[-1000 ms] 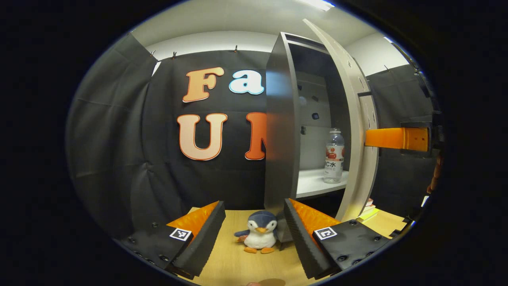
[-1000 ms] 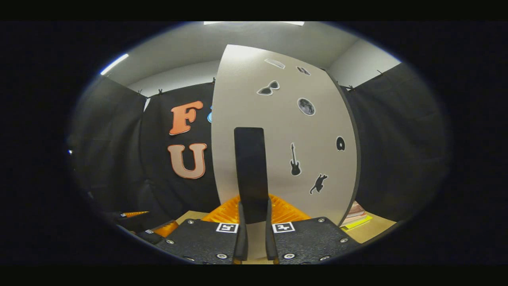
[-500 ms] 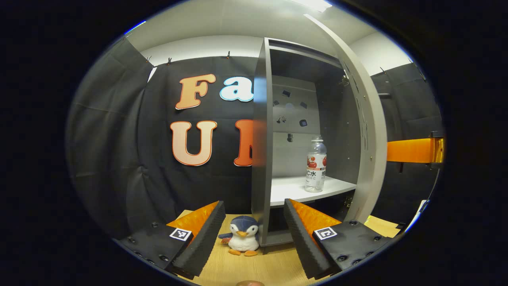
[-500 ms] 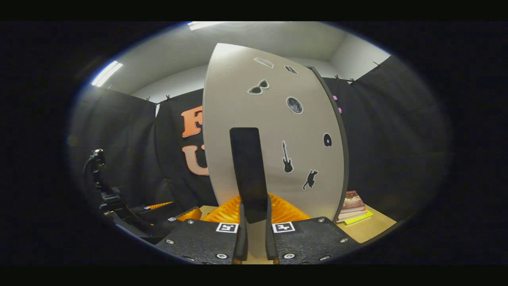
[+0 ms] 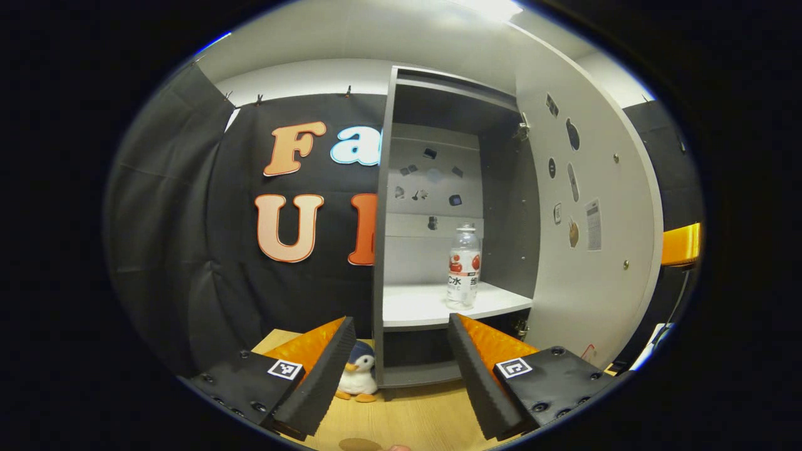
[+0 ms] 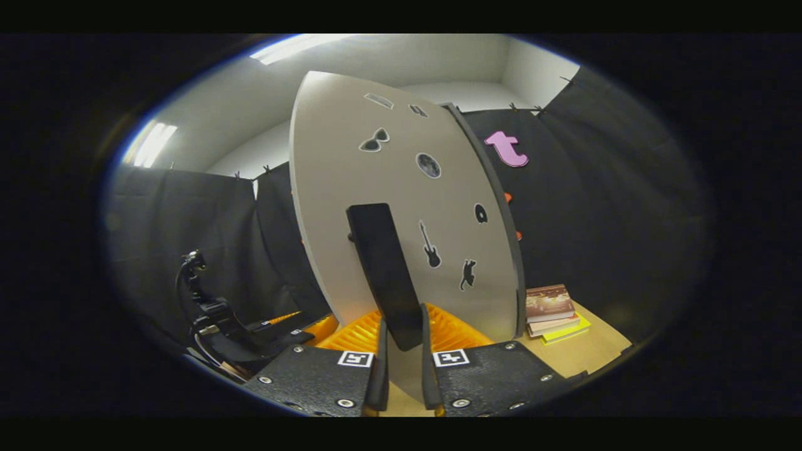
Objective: Open the cabinet door with the right hand, grasp the bottle in the cabinet with the left hand and place it on the coaster, then close the cabinet door with the right hand.
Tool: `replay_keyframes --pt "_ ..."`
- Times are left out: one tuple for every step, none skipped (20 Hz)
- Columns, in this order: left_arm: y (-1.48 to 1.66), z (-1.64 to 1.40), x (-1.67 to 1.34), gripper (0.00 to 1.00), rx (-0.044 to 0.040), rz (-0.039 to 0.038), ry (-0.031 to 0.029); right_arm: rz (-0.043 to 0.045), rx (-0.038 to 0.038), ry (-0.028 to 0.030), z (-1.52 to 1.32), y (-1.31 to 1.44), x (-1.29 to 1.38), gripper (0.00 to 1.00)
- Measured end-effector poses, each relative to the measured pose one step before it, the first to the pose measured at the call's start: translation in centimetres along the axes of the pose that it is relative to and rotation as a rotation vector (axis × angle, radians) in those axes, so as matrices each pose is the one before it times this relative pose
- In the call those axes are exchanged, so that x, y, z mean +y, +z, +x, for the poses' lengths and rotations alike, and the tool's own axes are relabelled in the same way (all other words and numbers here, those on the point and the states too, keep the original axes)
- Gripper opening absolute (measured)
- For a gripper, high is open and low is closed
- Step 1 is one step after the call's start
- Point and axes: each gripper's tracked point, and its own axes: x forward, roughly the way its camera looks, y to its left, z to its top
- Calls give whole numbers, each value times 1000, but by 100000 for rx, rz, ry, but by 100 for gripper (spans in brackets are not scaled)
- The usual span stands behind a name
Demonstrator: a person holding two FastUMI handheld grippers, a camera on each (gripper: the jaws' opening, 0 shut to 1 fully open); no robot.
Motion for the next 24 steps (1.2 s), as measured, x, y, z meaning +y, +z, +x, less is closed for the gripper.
replay_keyframes --pt "215 -158 -382 96 -613 601 -177 -1439 -308 -275 -179 43 -192 22" --pt "210 -121 -346 96 -611 526 -305 -1875 52 -513 -106 23 -231 22" --pt "141 10 -327 96 -365 327 -200 -2593 -487 -946 -254 87 -187 25" --pt "34 70 -351 94 -177 23 -324 -1751 -166 -941 -174 -56 -185 30" --pt "-42 53 -378 94 77 -258 -457 -751 -506 -907 -181 -1 -225 33" --pt "2 -130 -469 94 66 -323 -695 12 -318 -1581 -333 18 -312 31" --pt "-59 -184 -522 96 31 -174 -750 123 758 -2053 -1012 -211 -613 34" --pt "44 -159 -439 96 -166 59 -678 490 -59 -2166 -28 -160 -597 34" --pt "157 -56 -420 96 -213 239 -800 752 -334 -1587 -107 -133 -398 34" --pt "72 271 -314 96 151 346 -944 416 -948 -2292 32 198 -175 34" --pt "-55 157 -449 96 411 464 -1081 -319 -363 -3223 -236 191 -490 31" --pt "-3 -22 -434 94 -156 255 -794 -739 -285 -3666 -354 -31 -495 31" --pt "250 -120 -442 96 -567 -390 -863 -1662 -494 -4097 -155 44 -715 34" --pt "95 -44 -609 96 -209 -783 -1284 -2058 -804 -4522 136 209 -1153 34" --pt "93 -90 -663 96 11 -706 -1368 -2303 -438 -4380 152 90 -1349 31" --pt "-35 -128 -506 94 24 -323 -1208 -2404 -1045 -3967 247 132 -1316 34" --pt "-44 -71 -490 96 -41 -144 -878 -2792 -1381 -3103 258 170 -1074 33" --pt "43 -33 -550 96 -63 -87 -1003 -2805 -1076 -4923 468 221 -1475 32" --pt "34 27 -466 96 -226 67 -849 -2923 -1400 -4710 666 242 -1507 19" --pt "109 -120 -325 94 -199 357 -546 -2352 -577 -3188 191 138 -1590 27" --pt "68 -58 -273 96 -95 549 -430 697 77 -1566 364 -85 -1029 27" --pt "71 63 -141 99 -176 527 -180 2777 524 997 34 -193 -124 27" --pt "-60 87 3 99 -126 255 33 3069 161 1659 70 -21 -64 27" --pt "-60 17 64 99 59 29 331 1771 265 2388 -3 -65 -153 27"
